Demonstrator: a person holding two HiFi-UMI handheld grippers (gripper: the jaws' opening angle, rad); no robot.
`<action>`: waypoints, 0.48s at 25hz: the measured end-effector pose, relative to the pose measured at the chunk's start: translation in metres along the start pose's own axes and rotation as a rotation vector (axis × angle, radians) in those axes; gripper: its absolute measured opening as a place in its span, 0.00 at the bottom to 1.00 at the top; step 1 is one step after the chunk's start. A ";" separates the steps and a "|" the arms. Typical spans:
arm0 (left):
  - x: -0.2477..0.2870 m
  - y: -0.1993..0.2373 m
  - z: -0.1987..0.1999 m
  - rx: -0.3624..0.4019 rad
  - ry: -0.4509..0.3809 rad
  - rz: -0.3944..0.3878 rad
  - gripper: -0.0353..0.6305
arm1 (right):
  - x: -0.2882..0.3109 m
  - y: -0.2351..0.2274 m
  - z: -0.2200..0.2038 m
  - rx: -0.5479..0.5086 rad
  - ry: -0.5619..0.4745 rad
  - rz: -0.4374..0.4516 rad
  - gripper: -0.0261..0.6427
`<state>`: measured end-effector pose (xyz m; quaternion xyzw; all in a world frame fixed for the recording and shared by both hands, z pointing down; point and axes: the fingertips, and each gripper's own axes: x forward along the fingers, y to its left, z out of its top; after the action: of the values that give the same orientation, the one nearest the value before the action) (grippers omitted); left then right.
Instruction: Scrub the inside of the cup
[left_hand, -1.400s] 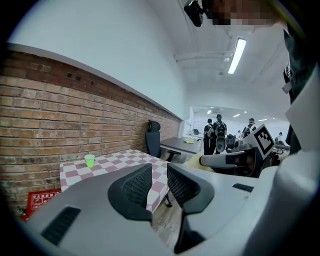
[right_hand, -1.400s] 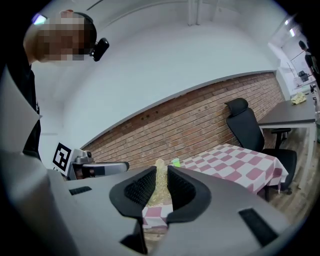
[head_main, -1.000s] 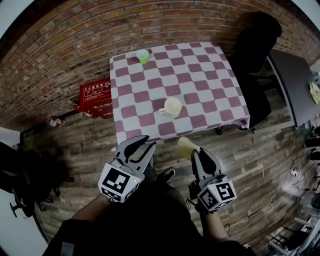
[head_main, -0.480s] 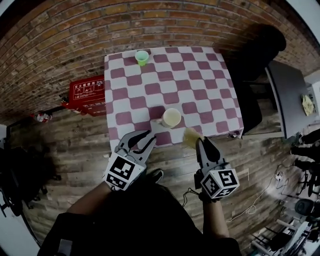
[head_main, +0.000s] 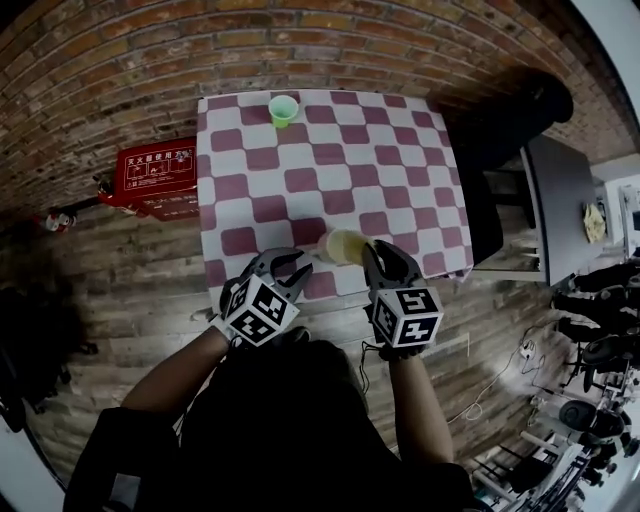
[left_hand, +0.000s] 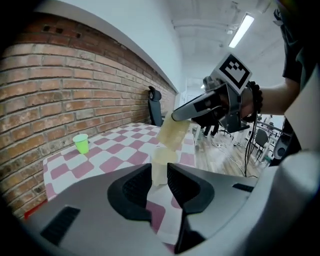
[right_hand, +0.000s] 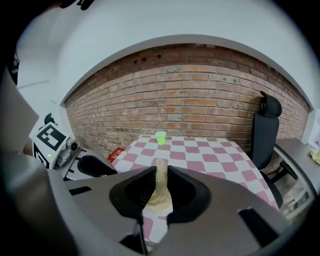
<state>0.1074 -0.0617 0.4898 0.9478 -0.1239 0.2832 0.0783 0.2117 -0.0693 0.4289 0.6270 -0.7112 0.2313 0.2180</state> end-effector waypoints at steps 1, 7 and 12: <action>0.007 0.003 -0.003 -0.006 0.006 -0.008 0.21 | 0.009 0.000 -0.003 -0.012 0.027 0.003 0.17; 0.036 0.012 -0.010 0.008 0.055 -0.005 0.21 | 0.042 -0.002 -0.028 -0.058 0.136 0.051 0.17; 0.055 0.006 -0.017 0.056 0.117 0.007 0.21 | 0.061 -0.007 -0.048 -0.096 0.173 0.079 0.17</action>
<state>0.1418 -0.0738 0.5351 0.9310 -0.1147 0.3416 0.0577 0.2127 -0.0898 0.5042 0.5651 -0.7242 0.2586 0.2990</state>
